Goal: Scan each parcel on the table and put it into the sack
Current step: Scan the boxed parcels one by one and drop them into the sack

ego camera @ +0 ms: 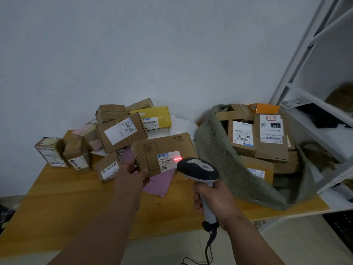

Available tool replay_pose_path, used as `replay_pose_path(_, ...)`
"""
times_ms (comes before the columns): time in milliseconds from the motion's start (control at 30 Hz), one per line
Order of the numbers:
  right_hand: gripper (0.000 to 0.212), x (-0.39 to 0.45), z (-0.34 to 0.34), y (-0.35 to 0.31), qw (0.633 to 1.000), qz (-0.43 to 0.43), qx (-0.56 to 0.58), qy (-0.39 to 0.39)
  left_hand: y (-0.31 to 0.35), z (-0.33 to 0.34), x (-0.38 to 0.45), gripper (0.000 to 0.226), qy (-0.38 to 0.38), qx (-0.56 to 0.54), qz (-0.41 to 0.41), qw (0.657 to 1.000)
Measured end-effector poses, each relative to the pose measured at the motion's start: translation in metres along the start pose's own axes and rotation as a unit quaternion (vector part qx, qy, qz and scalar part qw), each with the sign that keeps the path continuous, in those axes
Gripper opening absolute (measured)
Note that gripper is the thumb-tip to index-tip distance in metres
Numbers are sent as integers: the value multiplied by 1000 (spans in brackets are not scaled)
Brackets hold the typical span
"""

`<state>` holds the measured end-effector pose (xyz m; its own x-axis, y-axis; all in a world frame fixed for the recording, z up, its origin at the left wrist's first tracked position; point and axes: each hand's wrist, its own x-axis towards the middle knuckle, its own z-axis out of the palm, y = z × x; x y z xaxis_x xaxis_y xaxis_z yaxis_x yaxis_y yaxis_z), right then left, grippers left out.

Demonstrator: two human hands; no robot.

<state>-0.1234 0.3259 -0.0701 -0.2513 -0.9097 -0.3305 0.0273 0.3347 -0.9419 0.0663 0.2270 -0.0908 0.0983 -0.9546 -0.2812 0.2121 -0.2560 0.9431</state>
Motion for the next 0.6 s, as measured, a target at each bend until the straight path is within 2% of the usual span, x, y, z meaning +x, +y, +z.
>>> replay_pose_path(167,10,2,-21,3,1000,-1,10,1,-9,19,-1,48,4,9,2,1000)
replay_pose_path(300,16,3,-36,3,1000,-8,2,13,-8,37,-6,47,-3,9,16,1000)
replay_pose_path(400,15,5,-47,2,998,-21,8,59,-7,49,-8,48,-9,15,23,1000)
replay_pose_path(600,13,20,-74,-10,974,-61,90,198,3,82,6,48,-44,29,35,998)
